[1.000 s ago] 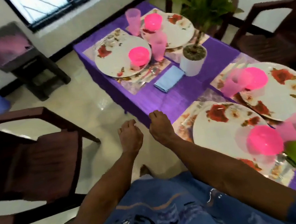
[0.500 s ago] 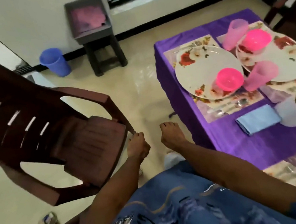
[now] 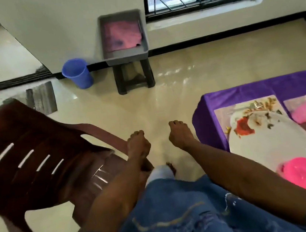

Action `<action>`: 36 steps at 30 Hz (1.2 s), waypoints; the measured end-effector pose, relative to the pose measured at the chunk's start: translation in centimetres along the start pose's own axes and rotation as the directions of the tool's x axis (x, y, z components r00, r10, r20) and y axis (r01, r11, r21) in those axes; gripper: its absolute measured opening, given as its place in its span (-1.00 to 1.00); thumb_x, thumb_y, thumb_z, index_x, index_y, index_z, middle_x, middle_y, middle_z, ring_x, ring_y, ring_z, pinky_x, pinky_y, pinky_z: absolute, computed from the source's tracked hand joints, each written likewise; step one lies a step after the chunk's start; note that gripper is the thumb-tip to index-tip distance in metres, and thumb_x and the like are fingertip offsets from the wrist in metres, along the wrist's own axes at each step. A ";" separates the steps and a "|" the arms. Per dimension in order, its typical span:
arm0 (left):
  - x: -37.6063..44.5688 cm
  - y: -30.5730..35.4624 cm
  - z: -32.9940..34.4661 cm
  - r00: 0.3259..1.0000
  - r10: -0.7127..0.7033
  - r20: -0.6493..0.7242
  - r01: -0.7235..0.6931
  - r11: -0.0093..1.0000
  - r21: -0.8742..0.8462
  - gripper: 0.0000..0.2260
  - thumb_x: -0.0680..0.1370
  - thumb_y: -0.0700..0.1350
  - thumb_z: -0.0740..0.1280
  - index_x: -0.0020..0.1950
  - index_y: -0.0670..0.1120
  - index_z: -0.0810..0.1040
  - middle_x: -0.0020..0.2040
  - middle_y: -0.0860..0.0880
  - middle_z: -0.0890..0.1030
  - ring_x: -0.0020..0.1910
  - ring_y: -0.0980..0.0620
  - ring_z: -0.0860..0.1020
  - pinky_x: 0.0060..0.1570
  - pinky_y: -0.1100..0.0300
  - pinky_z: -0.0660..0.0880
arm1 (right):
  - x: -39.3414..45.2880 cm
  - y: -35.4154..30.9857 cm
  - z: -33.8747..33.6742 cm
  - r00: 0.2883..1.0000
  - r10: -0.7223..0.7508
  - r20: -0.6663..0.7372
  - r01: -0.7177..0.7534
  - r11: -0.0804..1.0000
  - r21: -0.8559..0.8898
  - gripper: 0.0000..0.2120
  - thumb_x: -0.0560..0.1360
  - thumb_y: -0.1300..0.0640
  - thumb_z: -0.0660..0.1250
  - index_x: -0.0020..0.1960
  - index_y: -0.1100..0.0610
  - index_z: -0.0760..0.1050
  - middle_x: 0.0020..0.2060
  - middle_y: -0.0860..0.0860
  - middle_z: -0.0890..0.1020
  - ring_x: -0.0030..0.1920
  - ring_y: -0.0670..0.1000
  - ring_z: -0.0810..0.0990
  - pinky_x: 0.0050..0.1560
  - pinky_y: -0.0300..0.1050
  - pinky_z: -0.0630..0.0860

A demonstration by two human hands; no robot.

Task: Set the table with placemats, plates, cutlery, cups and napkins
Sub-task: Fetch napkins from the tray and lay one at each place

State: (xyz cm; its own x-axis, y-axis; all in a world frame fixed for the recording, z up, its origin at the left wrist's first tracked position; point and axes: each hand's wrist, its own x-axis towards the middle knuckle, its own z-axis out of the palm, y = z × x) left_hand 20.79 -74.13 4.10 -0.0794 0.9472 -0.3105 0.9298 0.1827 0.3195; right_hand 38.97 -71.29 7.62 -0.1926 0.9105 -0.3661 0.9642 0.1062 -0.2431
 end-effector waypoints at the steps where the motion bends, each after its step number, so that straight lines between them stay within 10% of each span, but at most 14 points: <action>1: 1.5 0.0 -0.8 1.000 -0.017 0.006 0.017 1.000 0.013 -0.72 0.52 -0.21 0.21 0.22 -0.18 0.48 0.13 -0.17 0.54 0.12 -0.20 0.51 0.11 0.00 0.41 | 1.5 -0.3 -0.6 1.000 0.002 -0.010 -0.002 1.000 0.020 -0.61 0.49 0.28 0.18 0.31 0.25 0.39 0.23 0.19 0.51 0.22 0.20 0.47 0.21 0.03 0.38; 36: 65.2 -4.3 -21.5 0.944 -0.290 0.160 0.325 0.903 -0.282 -0.77 0.51 -0.19 0.30 0.15 -0.21 0.51 0.17 -0.23 0.58 0.17 -0.26 0.52 0.08 0.03 0.45 | 66.7 -6.2 -19.3 0.963 0.200 0.182 -0.256 0.891 0.375 -0.66 0.46 0.28 0.23 0.23 0.26 0.43 0.19 0.20 0.54 0.16 0.23 0.53 0.08 0.00 0.48</action>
State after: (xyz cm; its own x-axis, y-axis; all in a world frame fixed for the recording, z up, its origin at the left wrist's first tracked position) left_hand 3.92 -7.48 1.75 -0.2873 0.7987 -0.5287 0.7122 0.5472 0.4397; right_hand 23.63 -3.52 2.01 -0.0262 0.8250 -0.5646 0.8398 -0.2882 -0.4601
